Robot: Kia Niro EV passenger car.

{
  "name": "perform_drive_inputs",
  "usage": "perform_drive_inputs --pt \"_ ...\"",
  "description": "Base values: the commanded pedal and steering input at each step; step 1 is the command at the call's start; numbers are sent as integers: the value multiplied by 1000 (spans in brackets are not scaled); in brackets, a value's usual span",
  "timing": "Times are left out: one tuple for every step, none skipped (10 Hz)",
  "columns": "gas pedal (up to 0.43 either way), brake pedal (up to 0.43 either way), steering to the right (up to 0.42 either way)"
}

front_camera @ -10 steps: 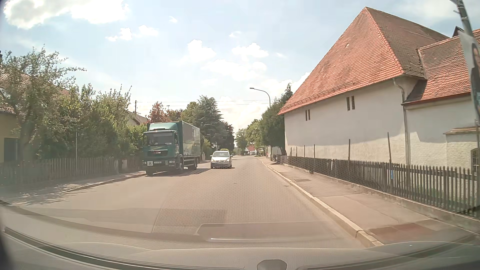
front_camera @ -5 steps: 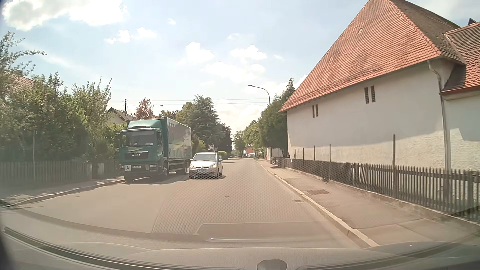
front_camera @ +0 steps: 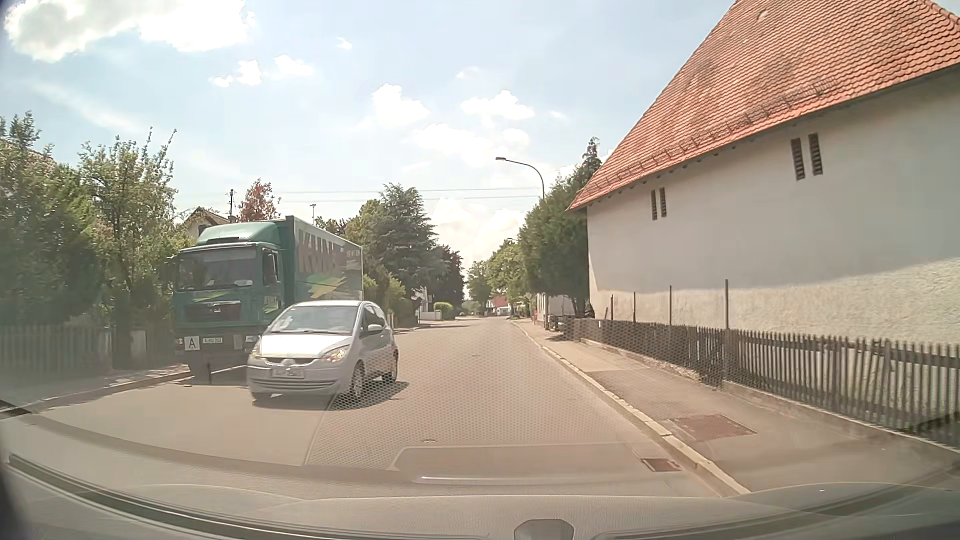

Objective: Follow the waypoints while adhering to traffic rules and regulations

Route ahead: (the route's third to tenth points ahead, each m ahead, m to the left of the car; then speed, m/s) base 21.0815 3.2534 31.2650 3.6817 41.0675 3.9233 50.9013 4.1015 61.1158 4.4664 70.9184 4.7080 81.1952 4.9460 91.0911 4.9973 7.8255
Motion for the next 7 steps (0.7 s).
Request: perform_drive_inputs --pt "260 0 -13" --pt "260 0 -13" --pt "260 0 -13" --pt "260 0 -13" --pt "260 0 -12" --pt "260 0 -4" --pt "260 0 -3"
